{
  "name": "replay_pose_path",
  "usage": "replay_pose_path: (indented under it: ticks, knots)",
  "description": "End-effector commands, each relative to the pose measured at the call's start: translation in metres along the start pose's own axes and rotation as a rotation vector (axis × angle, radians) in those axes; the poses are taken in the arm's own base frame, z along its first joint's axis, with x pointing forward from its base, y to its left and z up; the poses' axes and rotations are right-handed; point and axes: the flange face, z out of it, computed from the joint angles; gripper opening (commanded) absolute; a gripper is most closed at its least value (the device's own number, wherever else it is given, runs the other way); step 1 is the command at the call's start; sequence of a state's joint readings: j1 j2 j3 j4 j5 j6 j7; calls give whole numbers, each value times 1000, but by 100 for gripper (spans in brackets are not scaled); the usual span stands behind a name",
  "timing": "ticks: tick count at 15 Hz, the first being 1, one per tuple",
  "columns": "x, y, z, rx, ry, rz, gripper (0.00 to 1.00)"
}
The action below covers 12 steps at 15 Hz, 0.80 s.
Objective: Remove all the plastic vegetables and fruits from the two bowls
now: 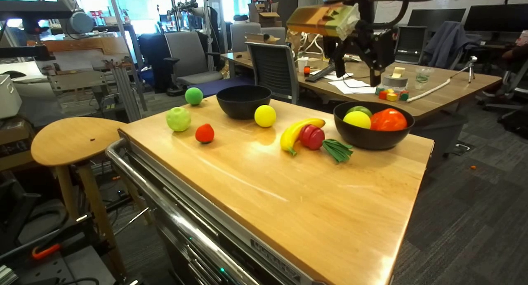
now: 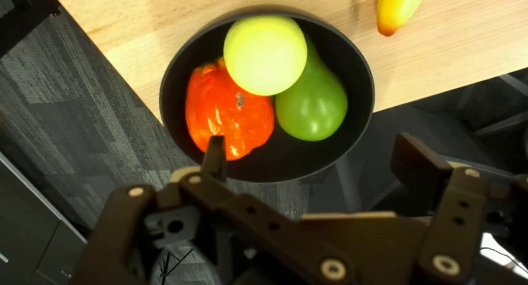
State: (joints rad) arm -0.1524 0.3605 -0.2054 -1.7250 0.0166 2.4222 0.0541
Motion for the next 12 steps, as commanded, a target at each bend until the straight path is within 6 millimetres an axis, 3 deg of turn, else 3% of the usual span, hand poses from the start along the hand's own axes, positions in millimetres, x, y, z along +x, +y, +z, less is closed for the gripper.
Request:
replay_pose_path:
  ticks: [1,4,9,12]
  knots:
    - [-1,0,4,-1,-9,-1,100]
    - [-2,-4,9,9,-12,-1,100]
    - [-7,3,54,-19,-64,30,100]
    - [-12,4,71,-23,-91,34,100]
